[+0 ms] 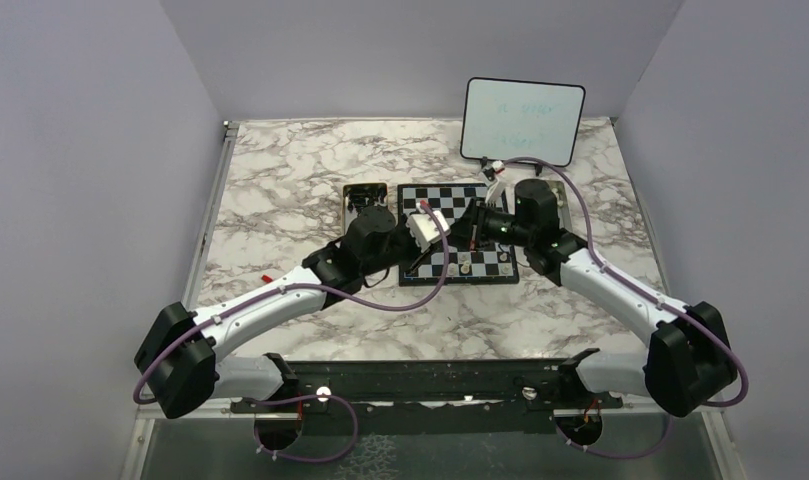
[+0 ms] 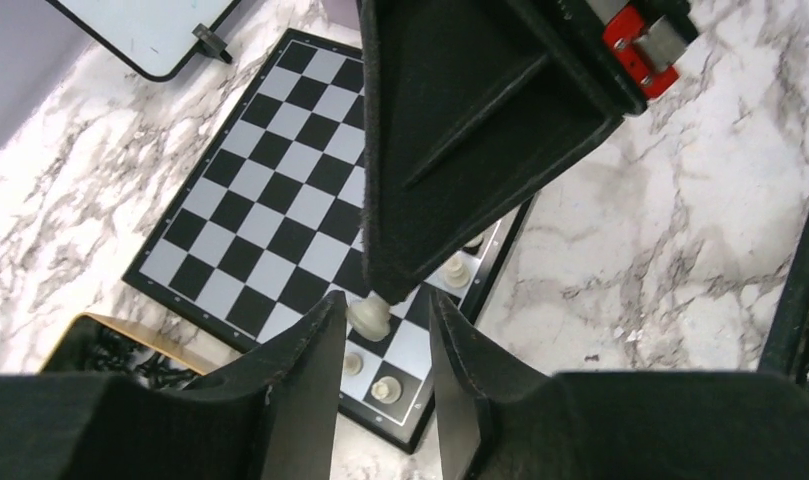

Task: Set up the chess pieces on the board
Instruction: Place the chess piece on the chessboard.

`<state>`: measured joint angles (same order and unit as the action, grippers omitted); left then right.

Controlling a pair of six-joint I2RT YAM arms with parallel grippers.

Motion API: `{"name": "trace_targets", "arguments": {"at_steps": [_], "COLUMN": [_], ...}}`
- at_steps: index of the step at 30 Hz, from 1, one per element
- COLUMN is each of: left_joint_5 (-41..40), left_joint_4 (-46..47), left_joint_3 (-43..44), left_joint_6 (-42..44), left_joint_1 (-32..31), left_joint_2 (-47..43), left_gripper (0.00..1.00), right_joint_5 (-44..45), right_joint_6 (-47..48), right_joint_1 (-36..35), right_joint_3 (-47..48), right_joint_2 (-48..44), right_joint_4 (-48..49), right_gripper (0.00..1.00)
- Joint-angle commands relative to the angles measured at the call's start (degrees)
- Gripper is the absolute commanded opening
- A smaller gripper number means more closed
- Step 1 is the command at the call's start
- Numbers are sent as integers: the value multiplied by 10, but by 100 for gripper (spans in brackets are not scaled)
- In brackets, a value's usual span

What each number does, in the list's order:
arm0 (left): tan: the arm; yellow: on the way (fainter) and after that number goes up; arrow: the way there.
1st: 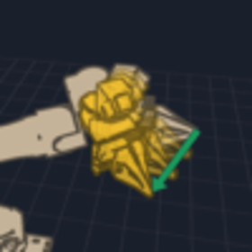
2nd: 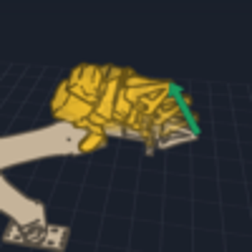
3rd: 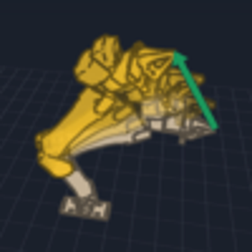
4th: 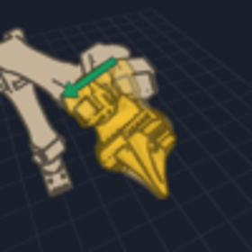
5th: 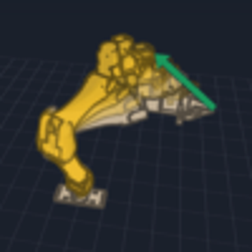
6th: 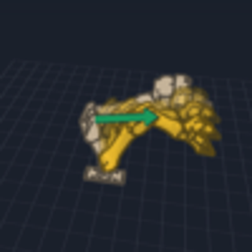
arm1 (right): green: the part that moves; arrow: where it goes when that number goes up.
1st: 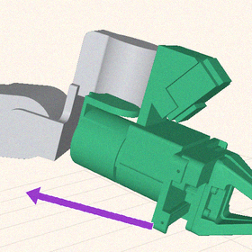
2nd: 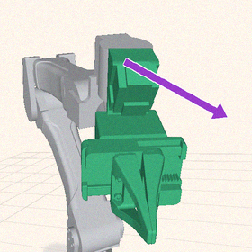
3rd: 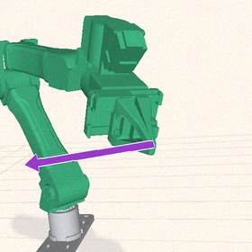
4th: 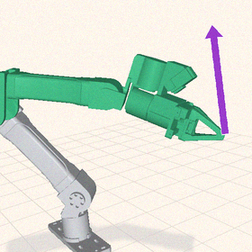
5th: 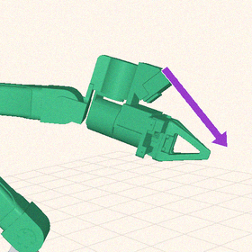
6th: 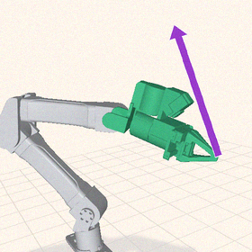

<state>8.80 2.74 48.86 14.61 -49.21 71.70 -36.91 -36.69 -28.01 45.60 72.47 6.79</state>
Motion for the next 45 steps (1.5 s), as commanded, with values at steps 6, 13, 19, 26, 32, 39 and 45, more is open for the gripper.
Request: {"name": "trace_targets", "arguments": {"at_steps": [6,13,19,26,32,39,45], "left_joint_5": [-6,-21,-38,-20,-41,-54,-40], "left_joint_4": [32,-37,-79,-120,-110,-96,-101], "left_joint_3": [-19,-10,3,-16,-75,-106,-104], "left_joint_6": [-50,-41,-72,-78,-39,-16,-14], "left_joint_1": [-7,-6,32,101,102,101,102], "left_joint_2": [-18,-35,-44,-82,-148,-180,-184], "left_gripper": [64,99,99,99,99,99,99], "right_joint_5": [168,353,453,470,455,383,376], "right_joint_6": [110,223,269,290,312,323,325], "right_joint_1": [-4,-4,-3,12,42,51,51], "right_joint_3": [98,180,231,277,320,341,338], "right_joint_2": [4,29,79,158,232,295,325], "right_joint_4": [-168,-347,-442,-506,-556,-564,-574], "right_gripper": [4,4,5,6,6,6,6]}}
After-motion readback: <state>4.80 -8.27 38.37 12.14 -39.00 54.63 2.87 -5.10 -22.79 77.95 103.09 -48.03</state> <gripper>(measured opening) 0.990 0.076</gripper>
